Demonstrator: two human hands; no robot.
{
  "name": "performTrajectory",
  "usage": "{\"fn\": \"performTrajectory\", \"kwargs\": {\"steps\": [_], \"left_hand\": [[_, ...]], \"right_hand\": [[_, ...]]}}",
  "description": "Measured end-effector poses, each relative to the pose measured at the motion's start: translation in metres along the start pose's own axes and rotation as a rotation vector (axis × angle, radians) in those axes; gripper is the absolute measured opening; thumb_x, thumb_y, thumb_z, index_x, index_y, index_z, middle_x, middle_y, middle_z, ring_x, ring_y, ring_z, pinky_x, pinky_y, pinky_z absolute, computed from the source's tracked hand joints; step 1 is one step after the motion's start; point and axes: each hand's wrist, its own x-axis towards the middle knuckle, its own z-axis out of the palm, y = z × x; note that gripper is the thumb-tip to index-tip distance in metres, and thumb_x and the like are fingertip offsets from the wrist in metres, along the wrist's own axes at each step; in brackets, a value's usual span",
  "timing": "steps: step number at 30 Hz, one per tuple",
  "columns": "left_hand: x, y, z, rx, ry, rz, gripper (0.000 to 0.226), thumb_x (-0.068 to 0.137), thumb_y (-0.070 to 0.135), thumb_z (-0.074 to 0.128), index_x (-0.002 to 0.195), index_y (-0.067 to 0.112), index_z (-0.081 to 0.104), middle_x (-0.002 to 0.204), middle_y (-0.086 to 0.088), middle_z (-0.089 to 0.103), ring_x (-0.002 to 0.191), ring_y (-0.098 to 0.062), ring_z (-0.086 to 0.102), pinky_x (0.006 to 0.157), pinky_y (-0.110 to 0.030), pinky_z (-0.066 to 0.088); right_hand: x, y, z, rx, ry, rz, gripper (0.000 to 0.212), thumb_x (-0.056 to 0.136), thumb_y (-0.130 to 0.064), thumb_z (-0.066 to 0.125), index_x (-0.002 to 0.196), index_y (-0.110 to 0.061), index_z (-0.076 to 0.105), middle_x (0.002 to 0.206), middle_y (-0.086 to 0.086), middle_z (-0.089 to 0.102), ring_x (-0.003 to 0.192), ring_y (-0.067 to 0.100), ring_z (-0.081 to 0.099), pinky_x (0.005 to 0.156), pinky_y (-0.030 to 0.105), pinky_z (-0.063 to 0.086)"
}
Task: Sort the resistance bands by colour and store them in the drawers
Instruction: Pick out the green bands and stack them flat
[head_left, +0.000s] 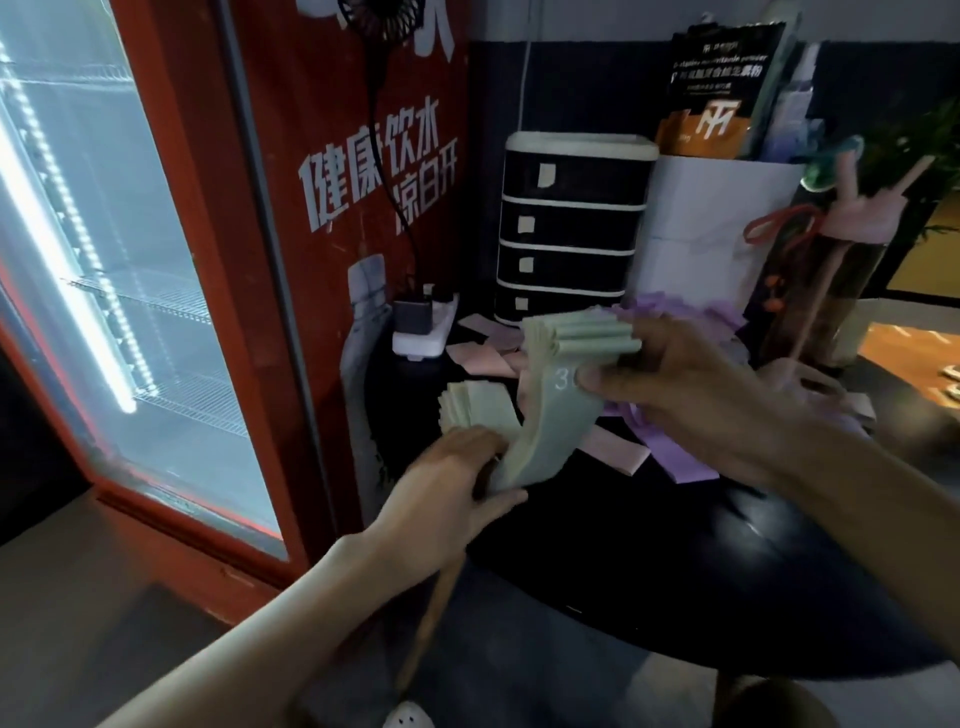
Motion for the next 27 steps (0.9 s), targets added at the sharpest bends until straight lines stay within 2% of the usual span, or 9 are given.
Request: {"fn": "performTrajectory", "kwargs": {"steps": [2, 3, 7, 10, 13, 17, 20, 23, 27], "left_hand": [[-0.012, -0.007, 0.004, 0.051, -0.121, 0.053, 0.051, 0.082, 0.062, 0.064, 0.12, 0.027, 0.061, 0.125, 0.02, 0.054, 0.121, 0.0, 0.043, 0.101, -0.023, 0.032], [-0.013, -0.01, 0.002, 0.031, -0.11, 0.063, 0.05, 0.084, 0.065, 0.057, 0.12, 0.031, 0.062, 0.127, 0.023, 0.052, 0.126, 0.002, 0.04, 0.104, -0.024, 0.029], [0.014, -0.025, -0.006, -0.195, 0.224, -0.184, 0.045, 0.09, 0.059, 0.049, 0.127, 0.035, 0.059, 0.128, 0.015, 0.046, 0.129, -0.01, 0.041, 0.113, -0.03, 0.029], [0.047, -0.041, -0.002, -0.238, 0.1, -0.453, 0.063, 0.085, 0.063, 0.061, 0.141, 0.037, 0.046, 0.135, 0.01, 0.04, 0.129, -0.014, 0.044, 0.114, -0.038, 0.036], [0.06, -0.054, 0.006, -0.211, -0.001, -0.46, 0.084, 0.061, 0.088, 0.058, 0.131, 0.042, 0.055, 0.127, 0.012, 0.061, 0.115, -0.012, 0.059, 0.105, -0.044, 0.047], [0.059, -0.054, 0.01, -0.121, 0.01, -0.427, 0.065, 0.064, 0.065, 0.066, 0.122, 0.037, 0.062, 0.115, 0.018, 0.065, 0.105, -0.006, 0.061, 0.106, -0.043, 0.044], [0.057, -0.059, 0.009, -0.265, 0.043, -0.38, 0.066, 0.065, 0.056, 0.078, 0.123, 0.028, 0.063, 0.119, 0.006, 0.063, 0.109, -0.009, 0.06, 0.101, -0.037, 0.049], [0.053, -0.062, 0.006, -0.353, 0.062, -0.363, 0.054, 0.079, 0.024, 0.084, 0.127, 0.017, 0.062, 0.123, -0.004, 0.058, 0.112, -0.015, 0.059, 0.1, -0.033, 0.049], [0.056, -0.072, -0.003, -0.483, 0.068, -0.523, 0.03, 0.091, 0.012, 0.061, 0.119, 0.021, 0.068, 0.125, -0.005, 0.063, 0.11, -0.014, 0.061, 0.098, -0.032, 0.048]], "right_hand": [[-0.013, 0.018, 0.003, 0.063, 0.005, 0.049, 0.034, 0.081, -0.013, 0.063, 0.115, -0.013, 0.067, 0.113, 0.002, 0.072, 0.109, 0.016, 0.066, 0.096, 0.028, 0.05], [-0.017, 0.023, 0.004, 0.111, 0.023, 0.079, 0.037, 0.081, -0.012, 0.063, 0.118, -0.009, 0.065, 0.117, 0.005, 0.071, 0.114, 0.019, 0.064, 0.098, 0.029, 0.05], [-0.017, 0.029, 0.009, 0.254, 0.032, 0.14, 0.04, 0.082, -0.01, 0.061, 0.121, -0.004, 0.062, 0.116, 0.01, 0.07, 0.111, 0.024, 0.066, 0.091, 0.029, 0.053], [-0.01, 0.03, 0.016, 0.318, 0.029, 0.15, 0.033, 0.081, -0.01, 0.06, 0.114, -0.007, 0.064, 0.108, 0.007, 0.073, 0.102, 0.02, 0.069, 0.083, 0.027, 0.055], [0.002, 0.035, 0.023, 0.325, 0.035, 0.184, 0.028, 0.088, -0.007, 0.057, 0.115, -0.008, 0.064, 0.11, 0.009, 0.071, 0.101, 0.02, 0.068, 0.081, 0.029, 0.056], [0.022, 0.05, 0.03, 0.3, 0.1, 0.245, 0.027, 0.095, -0.006, 0.054, 0.12, 0.0, 0.062, 0.116, 0.019, 0.068, 0.104, 0.029, 0.066, 0.092, 0.039, 0.055], [0.038, 0.064, 0.037, 0.191, 0.14, 0.291, 0.024, 0.096, -0.008, 0.056, 0.117, -0.001, 0.064, 0.11, 0.017, 0.07, 0.098, 0.027, 0.068, 0.089, 0.04, 0.056], [0.052, 0.077, 0.043, 0.095, 0.159, 0.338, 0.019, 0.095, -0.009, 0.057, 0.111, -0.002, 0.066, 0.106, 0.017, 0.071, 0.096, 0.029, 0.069, 0.086, 0.041, 0.057], [0.063, 0.088, 0.05, 0.01, 0.145, 0.415, 0.011, 0.096, -0.011, 0.056, 0.094, -0.01, 0.067, 0.088, 0.004, 0.072, 0.071, 0.01, 0.07, 0.062, 0.022, 0.056]]}}
